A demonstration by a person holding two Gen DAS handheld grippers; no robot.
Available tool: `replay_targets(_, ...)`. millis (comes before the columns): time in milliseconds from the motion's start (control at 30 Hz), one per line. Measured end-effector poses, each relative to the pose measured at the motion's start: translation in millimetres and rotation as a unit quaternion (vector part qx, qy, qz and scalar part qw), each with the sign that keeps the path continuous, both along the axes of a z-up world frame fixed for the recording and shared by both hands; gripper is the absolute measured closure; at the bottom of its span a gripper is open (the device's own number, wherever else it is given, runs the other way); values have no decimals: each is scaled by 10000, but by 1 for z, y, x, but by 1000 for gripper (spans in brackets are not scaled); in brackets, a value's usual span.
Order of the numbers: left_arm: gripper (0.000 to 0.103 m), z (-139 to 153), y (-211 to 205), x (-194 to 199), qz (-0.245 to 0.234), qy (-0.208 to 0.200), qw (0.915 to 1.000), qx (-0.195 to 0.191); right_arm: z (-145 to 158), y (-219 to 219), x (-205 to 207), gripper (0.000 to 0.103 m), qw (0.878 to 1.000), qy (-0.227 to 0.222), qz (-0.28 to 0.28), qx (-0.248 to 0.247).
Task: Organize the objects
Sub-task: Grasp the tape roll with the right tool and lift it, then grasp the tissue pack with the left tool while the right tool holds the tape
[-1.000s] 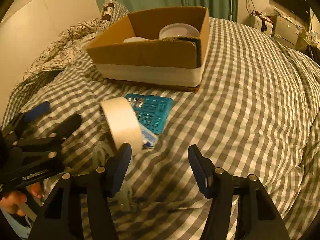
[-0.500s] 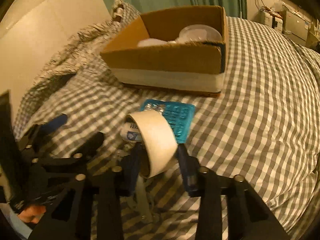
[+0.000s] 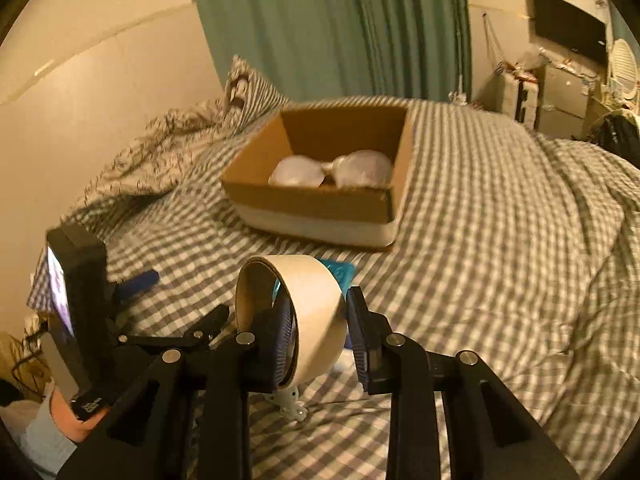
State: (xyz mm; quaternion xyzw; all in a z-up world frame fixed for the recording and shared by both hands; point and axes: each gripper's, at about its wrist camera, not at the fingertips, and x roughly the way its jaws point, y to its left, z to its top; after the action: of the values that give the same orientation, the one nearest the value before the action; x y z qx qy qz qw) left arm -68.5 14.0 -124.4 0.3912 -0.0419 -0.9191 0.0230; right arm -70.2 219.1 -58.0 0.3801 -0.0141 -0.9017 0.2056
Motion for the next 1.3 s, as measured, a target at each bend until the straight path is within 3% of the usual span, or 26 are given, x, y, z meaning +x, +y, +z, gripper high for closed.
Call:
replay_targets(233, 0, -1, 37, -1, -450, -79, 9989, 140, 18, 44, 10, 76, 9974, 347, -603, 191)
replay_targets(333, 0, -9, 56, -4, -697, -191, 9972, 209, 8, 62, 6, 76, 9918, 342, -1051, 646)
replay_targets(433, 0, -20, 74, -11, -882, -395, 9951, 203, -9, 79, 1, 76, 9886, 171, -1286, 763)
replay_targets(667, 0, -52, 99, -27, -1117, -838, 9897, 326, -39, 92, -9, 76, 9861, -94, -1387, 911)
replay_targets(833, 0, -69, 102, -42, -1193, -1165, 9838, 662, -46, 93, -11, 76, 9868, -151, -1334, 902)
replay_targets(933, 0, -71, 102, -40, -1243, -1108, 9835, 705, -48, 94, -11, 76, 9869, -168, -1326, 907)
replay_targets(1033, 19, -66, 100, -35, -1400, -1051, 9811, 820, -47, 94, -10, 76, 9866, -154, -1345, 913)
replay_targets(1100, 39, -61, 100, -30, -1581, -1092, 9770, 924, -46, 92, -8, 76, 9862, -136, -1359, 937)
replay_targets(1300, 64, -45, 95, -12, -1807, -1133, 9728, 899, -32, 81, 5, 76, 9872, -5, -1292, 933)
